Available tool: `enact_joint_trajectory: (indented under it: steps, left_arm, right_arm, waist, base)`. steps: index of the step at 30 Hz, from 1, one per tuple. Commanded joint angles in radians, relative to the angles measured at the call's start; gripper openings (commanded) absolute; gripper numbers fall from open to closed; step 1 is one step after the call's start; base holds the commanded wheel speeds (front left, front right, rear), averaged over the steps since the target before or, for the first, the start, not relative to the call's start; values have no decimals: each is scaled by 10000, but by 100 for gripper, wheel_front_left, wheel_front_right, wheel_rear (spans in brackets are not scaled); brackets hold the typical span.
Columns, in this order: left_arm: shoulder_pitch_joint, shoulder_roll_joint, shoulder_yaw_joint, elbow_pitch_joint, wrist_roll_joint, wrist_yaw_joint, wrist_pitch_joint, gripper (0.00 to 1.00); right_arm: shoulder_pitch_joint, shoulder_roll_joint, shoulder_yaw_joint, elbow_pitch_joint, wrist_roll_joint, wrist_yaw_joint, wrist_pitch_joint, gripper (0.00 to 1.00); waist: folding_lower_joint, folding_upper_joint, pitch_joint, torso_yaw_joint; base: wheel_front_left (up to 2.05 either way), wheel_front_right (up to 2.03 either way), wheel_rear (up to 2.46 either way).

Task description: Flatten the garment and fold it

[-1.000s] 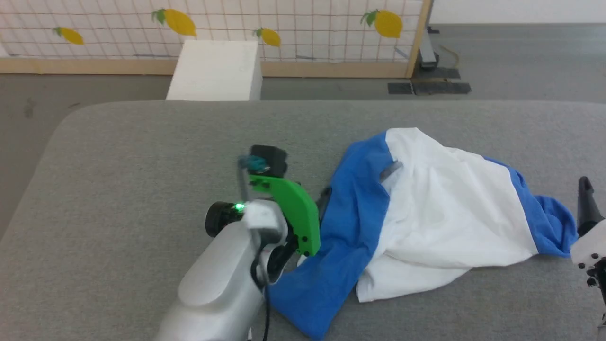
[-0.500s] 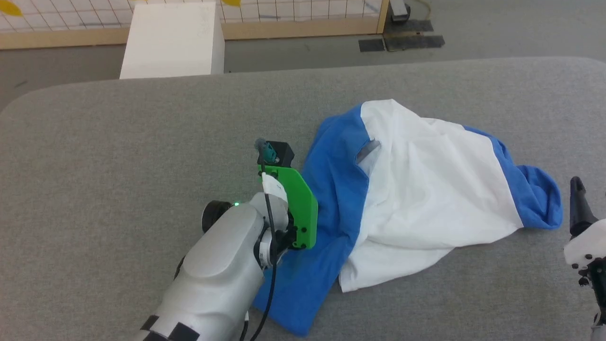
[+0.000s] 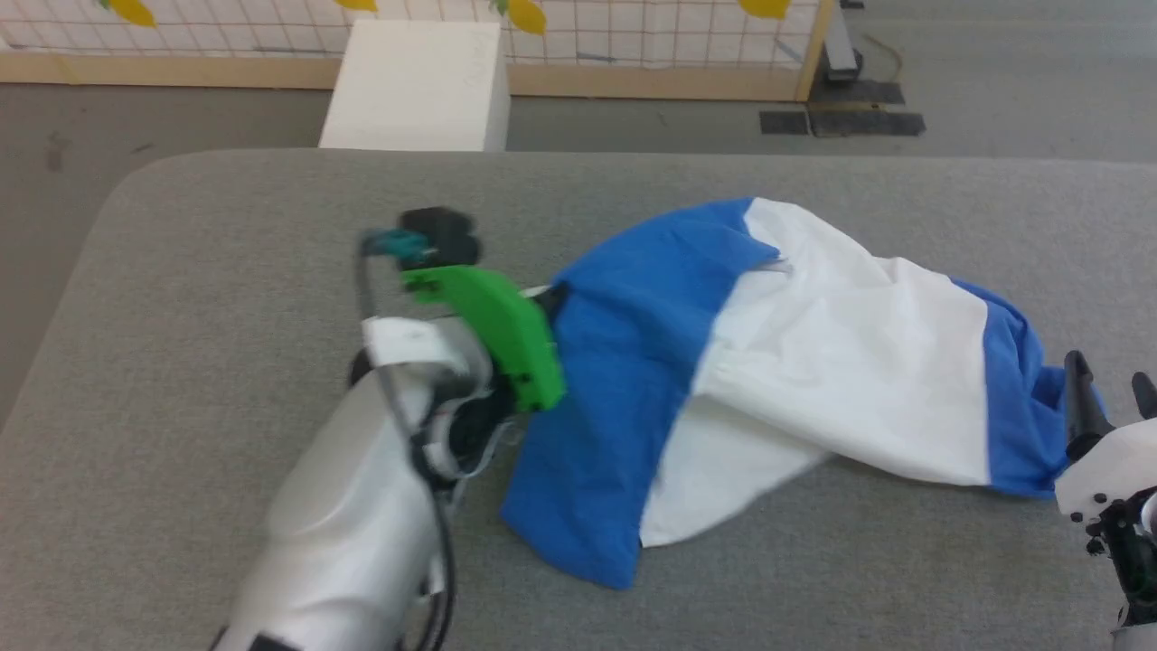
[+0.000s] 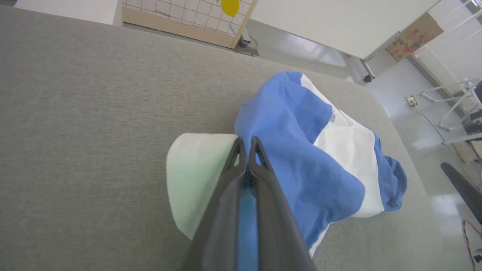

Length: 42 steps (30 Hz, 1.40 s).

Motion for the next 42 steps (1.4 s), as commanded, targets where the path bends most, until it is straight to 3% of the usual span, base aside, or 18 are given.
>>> enact_joint_trajectory:
  steps: [1,9,14,15,16,18,22,29,35,42]
  left_arm:
    - [599,469,375,-389,-174,266,-192,0]
    - [4300,2376,2314,-2420,-703,2578,-153,0]
    - [6003,2602,2499,-2923,-1196,3256,620,0]
    - [6148,2598,2540,-3044,-1239,3281,602,39]
    - [6196,2521,2674,-3185,-1319,3251,438,100]
    - [6206,2469,2937,-3542,-1328,3079,-61,100]
    - [6043,2686,3548,-4183,-471,2776,-2093,100]
    - [6086,2773,3018,-4528,1718,1886,-5591,100]
    - [6113,2153,2917,-4611,2966,1649,-6234,100]
    - [6101,1106,3507,-5187,4355,1141,-6249,100]
  right_arm:
    - [177,10,35,49,-30,-15,-63,100]
    - [362,10,222,219,76,-15,-111,100]
    - [361,10,313,325,79,-15,-108,100]
    - [355,10,369,351,60,-15,-95,100]
    - [343,10,427,369,38,-15,-91,100]
    - [269,10,594,371,31,-15,-83,100]
    - [31,10,1183,347,-22,-15,59,100]
    - [-476,-153,3281,826,-610,-15,1530,100]
    - [-664,-457,5324,1533,-728,-15,3319,100]
    - [-943,-392,6087,2553,-859,-15,3460,100]
  waist:
    - [0,-1,-399,450]
    - [0,-1,-608,883]
    - [0,-1,-557,971]
    - [0,-1,-561,980]
    - [0,-1,-583,982]
    - [0,-1,-635,979]
    - [0,-1,-750,948]
    - [0,-1,-693,1109]
    - [0,-1,-447,1378]
    - [0,-1,14,1566]
  base:
    - [0,0,0]
    - [0,0,0]
    - [0,0,0]
    - [0,0,0]
    - [0,0,0]
    - [0,0,0]
    - [0,0,0]
    - [0,0,0]
    - [0,0,0]
    - [0,0,0]
